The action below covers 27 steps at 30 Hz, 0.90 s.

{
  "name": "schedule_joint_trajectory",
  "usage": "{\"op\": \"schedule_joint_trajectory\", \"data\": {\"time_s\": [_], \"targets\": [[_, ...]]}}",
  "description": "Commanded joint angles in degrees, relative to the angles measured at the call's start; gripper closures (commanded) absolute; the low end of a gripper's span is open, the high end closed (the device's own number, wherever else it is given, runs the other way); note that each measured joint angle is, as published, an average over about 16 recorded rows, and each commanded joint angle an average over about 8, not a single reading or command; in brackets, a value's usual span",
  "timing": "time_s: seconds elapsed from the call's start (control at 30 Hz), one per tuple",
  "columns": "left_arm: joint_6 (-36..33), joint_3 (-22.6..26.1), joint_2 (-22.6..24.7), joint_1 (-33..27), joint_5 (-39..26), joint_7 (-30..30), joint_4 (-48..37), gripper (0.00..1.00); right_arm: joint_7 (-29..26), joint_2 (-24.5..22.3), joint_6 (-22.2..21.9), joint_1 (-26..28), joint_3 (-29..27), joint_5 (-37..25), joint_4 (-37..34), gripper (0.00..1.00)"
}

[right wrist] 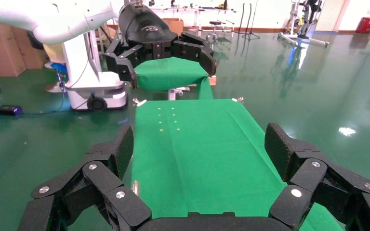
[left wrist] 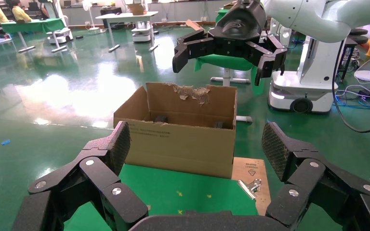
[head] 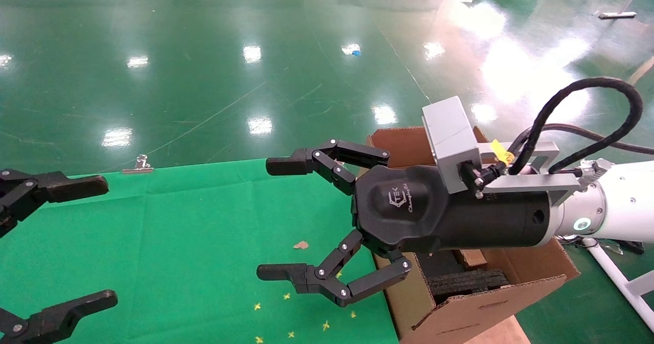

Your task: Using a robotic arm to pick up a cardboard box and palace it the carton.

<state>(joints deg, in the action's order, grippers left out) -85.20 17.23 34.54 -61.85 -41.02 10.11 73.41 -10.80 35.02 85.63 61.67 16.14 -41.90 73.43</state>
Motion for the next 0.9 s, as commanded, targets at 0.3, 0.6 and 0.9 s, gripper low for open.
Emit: {"op": "schedule_joint_trajectory", "data": {"time_s": [0.3,0.6,0.9], "targets": [[0.0,0.0,0.0,0.0,0.0,0.0,0.0,0.00,0.0,0.0,0.0,0.0,0.0,0.0,0.0,0.00],[0.0,0.0,0.0,0.0,0.0,0.0,0.0,0.00,0.0,0.0,0.0,0.0,0.0,0.0,0.0,0.00],[0.0,0.0,0.0,0.0,0.0,0.0,0.0,0.00,0.0,0.0,0.0,0.0,0.0,0.0,0.0,0.00]]}}
